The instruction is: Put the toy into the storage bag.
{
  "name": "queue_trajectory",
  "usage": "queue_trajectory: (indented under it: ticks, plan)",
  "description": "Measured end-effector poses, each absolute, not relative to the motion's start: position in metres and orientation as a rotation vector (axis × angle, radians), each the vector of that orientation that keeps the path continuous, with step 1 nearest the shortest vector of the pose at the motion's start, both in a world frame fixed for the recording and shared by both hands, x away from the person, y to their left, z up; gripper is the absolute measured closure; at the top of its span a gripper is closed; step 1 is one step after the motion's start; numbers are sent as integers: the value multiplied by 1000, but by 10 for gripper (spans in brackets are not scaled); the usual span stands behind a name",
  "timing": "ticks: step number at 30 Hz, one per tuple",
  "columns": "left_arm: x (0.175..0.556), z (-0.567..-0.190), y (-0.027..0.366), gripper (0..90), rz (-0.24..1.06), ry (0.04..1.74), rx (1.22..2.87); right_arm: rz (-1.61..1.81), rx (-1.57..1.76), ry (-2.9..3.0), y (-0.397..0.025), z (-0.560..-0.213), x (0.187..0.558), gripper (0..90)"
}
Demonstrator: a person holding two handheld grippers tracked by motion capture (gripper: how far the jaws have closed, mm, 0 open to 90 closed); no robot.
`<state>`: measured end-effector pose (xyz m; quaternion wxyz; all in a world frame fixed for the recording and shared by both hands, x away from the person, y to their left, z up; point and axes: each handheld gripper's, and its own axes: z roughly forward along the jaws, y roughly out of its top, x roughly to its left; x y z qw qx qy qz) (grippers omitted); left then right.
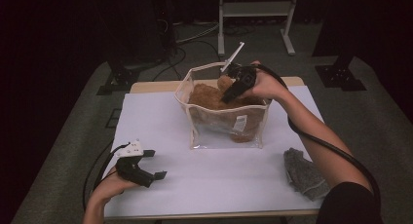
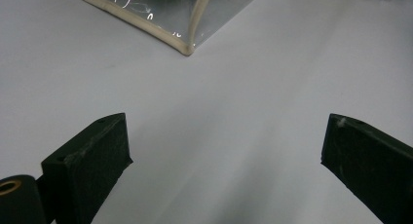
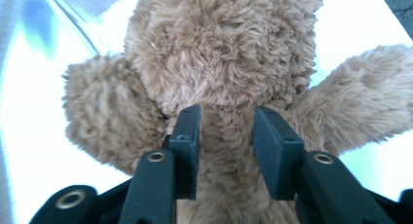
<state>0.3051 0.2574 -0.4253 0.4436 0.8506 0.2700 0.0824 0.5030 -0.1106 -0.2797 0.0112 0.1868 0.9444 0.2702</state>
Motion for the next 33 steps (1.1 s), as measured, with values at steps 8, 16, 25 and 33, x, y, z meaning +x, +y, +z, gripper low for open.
queue_trajectory:
  ticks: [8, 16, 25, 33]
  plan:
    - [305, -424, 258, 28, 216, 673, 2095, 957, 610, 2890, -129, -264, 496, 517]
    - [305, -425, 256, 28, 211, 670, 2094, 1009, 621, 2857, -147, -252, 487, 495]
    - [302, -425, 257, 28, 216, 674, 2098, 1073, 622, 2804, -169, -238, 477, 479]
    - [302, -426, 256, 28, 210, 674, 2104, 1118, 641, 2770, -188, -230, 468, 479]
